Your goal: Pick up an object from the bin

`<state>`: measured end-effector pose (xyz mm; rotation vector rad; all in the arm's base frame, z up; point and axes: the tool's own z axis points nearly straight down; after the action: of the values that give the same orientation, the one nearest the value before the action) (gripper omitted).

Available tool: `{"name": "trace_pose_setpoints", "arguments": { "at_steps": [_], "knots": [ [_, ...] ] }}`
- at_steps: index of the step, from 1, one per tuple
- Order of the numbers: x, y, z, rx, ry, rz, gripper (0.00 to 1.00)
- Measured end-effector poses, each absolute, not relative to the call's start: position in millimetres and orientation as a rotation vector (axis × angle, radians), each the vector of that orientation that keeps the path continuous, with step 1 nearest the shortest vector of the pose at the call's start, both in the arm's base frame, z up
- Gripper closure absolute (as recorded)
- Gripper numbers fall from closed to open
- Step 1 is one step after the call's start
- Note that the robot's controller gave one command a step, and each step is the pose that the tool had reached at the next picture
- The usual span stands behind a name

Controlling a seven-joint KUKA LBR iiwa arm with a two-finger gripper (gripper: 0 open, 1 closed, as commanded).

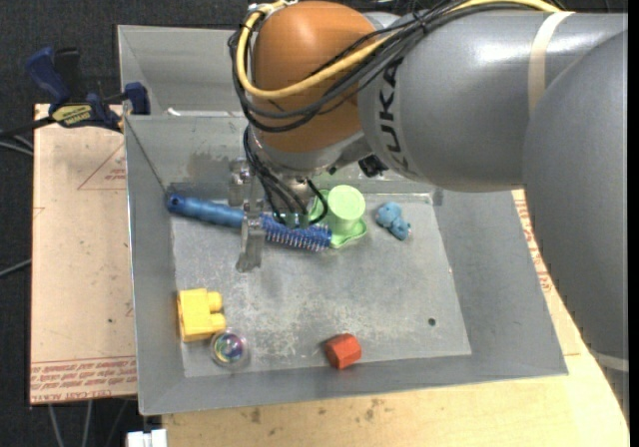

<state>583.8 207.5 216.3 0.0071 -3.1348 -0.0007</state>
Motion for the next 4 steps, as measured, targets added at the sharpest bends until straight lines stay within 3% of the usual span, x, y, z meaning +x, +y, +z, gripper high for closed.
{"name": "trace_pose_setpoints", "arguments": {
  "at_steps": [1, 2, 3, 4],
  "knots": [
    [537.8, 198.9, 203.9, 0.039, -3.137, 0.000, 0.00],
    [510.8, 254.2, 81.3, -0.140, -3.131, 0.001, 0.00],
    [514.2, 252.4, 86.4, -0.149, -3.138, -0.003, 1.00],
    [514.3, 252.1, 86.3, -0.149, -3.138, -0.002, 0.00]
  ]
}}
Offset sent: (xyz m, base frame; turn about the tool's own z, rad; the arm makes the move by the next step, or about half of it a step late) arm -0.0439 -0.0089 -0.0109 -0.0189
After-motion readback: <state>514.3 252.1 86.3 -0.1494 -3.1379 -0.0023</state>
